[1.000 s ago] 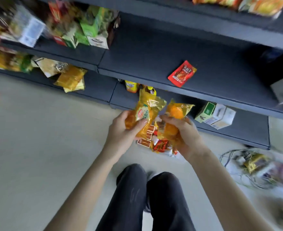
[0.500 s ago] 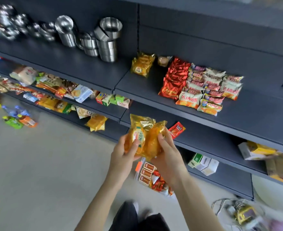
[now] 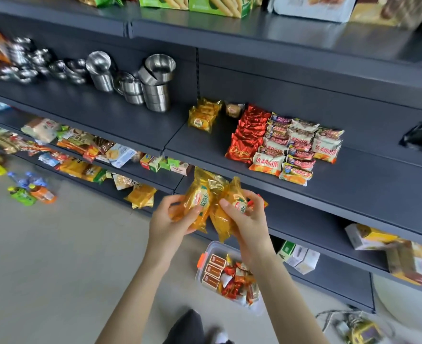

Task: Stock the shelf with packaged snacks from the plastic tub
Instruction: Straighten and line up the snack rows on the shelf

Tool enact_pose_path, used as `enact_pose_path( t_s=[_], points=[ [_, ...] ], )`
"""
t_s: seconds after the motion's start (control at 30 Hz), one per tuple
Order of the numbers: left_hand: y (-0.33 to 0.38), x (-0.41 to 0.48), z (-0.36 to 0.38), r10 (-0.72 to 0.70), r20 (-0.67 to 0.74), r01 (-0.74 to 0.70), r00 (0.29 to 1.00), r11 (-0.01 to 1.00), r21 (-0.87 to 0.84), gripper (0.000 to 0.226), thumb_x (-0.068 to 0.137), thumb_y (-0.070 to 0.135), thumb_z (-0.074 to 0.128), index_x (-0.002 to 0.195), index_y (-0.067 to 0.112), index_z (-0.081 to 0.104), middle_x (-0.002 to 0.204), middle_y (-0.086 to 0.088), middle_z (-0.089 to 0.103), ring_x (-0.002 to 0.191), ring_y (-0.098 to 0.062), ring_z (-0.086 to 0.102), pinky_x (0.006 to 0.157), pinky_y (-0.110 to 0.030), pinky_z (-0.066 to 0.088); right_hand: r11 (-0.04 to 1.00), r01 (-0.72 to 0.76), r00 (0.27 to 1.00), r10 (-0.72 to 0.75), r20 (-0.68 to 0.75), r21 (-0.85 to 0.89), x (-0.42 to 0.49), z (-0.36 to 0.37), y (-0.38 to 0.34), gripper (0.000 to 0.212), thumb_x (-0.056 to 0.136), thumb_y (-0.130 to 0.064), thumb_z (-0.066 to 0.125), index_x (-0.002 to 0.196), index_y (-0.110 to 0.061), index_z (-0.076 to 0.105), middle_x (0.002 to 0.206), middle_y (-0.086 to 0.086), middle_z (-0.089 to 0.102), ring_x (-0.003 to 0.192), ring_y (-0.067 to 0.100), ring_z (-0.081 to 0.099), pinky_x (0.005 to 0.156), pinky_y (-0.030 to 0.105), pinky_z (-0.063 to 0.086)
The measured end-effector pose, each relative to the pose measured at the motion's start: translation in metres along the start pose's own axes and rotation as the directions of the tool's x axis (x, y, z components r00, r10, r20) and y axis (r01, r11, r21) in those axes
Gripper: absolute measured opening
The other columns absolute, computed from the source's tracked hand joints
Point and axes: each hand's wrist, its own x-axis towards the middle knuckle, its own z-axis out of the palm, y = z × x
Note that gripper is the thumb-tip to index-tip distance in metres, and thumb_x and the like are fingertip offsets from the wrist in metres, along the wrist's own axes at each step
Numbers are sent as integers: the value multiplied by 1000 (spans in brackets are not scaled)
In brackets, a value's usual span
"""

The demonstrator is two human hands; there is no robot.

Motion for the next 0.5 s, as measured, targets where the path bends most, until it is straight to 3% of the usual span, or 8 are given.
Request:
enact_pose_path(
  t_s=[0.07,0.17,0.23,0.3,0.5],
  points=[
    [-1,6,-2,-5,-22,6,1000,1000,27,26,76,14,79,96,20,63,92,1,71,83,-13,70,62,-26,57,998,33,999,-34,-18,-51,5,-1,3,66,64,-30,79,122,-28,48,115,14,62,97,27,68,73,38,58],
    [-2,18,-7,0,-23,2,1000,997,74,21,75,16,79,91,20,65,89,-2,72,81,-15,70,67,-29,59,995,19,999,-22,-34,-99,19,1,10,36,89,-35,62,123,-33,49,113,12,64,98,27,67,84,46,56],
    [-4,29,-12,10,-25,-8,1000,996,91,18,77,18,78,90,21,66,90,-3,72,81,-15,69,65,-28,59,998,-29,998,26,-65,-55,29,5,13,23,97,-39,48,119,-33,52,116,11,64,102,27,65,87,43,55],
    [-6,43,-18,13,-28,-10,1000,995,101,16,79,20,76,90,24,65,91,-3,72,84,-15,69,66,-28,59,997,-83,992,82,-92,-5,40,10,13,21,100,-36,42,117,-32,53,114,10,63,101,25,64,80,37,56],
    [-12,109,-45,18,-77,-9,997,992,122,24,74,27,82,92,29,67,94,4,70,92,-18,66,80,-37,56,992,-106,990,112,-84,72,88,38,12,37,89,-13,63,124,-19,52,112,14,63,101,31,64,74,39,57]
  ],
)
